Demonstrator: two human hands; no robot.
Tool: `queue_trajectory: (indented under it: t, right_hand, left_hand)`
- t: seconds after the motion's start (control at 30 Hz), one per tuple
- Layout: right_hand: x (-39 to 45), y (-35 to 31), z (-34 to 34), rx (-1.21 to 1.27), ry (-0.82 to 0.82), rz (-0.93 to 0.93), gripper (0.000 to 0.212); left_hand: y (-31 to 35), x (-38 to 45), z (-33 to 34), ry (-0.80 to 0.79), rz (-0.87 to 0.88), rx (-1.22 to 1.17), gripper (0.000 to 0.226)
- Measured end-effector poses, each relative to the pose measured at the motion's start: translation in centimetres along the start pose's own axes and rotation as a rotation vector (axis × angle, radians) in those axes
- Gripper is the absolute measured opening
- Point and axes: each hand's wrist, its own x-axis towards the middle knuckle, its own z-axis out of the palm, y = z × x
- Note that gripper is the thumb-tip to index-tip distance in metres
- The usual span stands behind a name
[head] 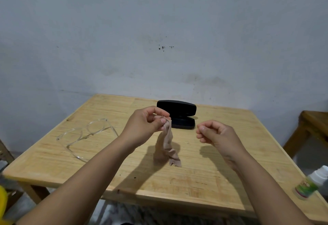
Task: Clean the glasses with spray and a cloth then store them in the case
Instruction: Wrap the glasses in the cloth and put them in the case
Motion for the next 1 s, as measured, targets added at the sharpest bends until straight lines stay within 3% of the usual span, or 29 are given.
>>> queue_trajectory:
  t: [0.03,0.17,0.23,0.3,0.5,0.77,1.0]
  right_hand:
    - [-0.2,0.2,0.7,-0.008,-0.035,0.023,0.005]
    - [-0.7,0.7,3.0,-0.003,-0.182,0.088,0.040]
    - [-0.8,0.7,3.6,0.009,-0.224,0.076,0.032]
    - [-0.7,0.7,3.7,-0.026,-0.207,0.046,0.011]
    - [0.2,0.2,2.4,-0.015,-0.138,0.012,0.007]
    - [2.5,-3.8,-1.4,-0.189,-0.012,-0.128,0.026]
    - [5.1,-4.9,-2.4,-0.489,0.103,-0.123,0.019]
  left_hand:
    - [0.2,0.1,0.3,-0.013,0.008,-0.003,0.015]
    - [1.1,0.5,0.9,-0.041,0.021,-0.073,0.017]
    - [1.5,0.5,0.8,-0.053,0.026,-0.103,0.017]
    - [1.8,0.6,0.4,-0.051,0.036,-0.118,0.017]
    - [1.1,1.2,-1.6,0.058,0.042,-0.105,0.019]
    - [0.8,2.2,-2.1,0.119,0.074,-0.003,0.021]
    - [0.1,5.2,-0.4,0.141,0.084,0.151,0.026]
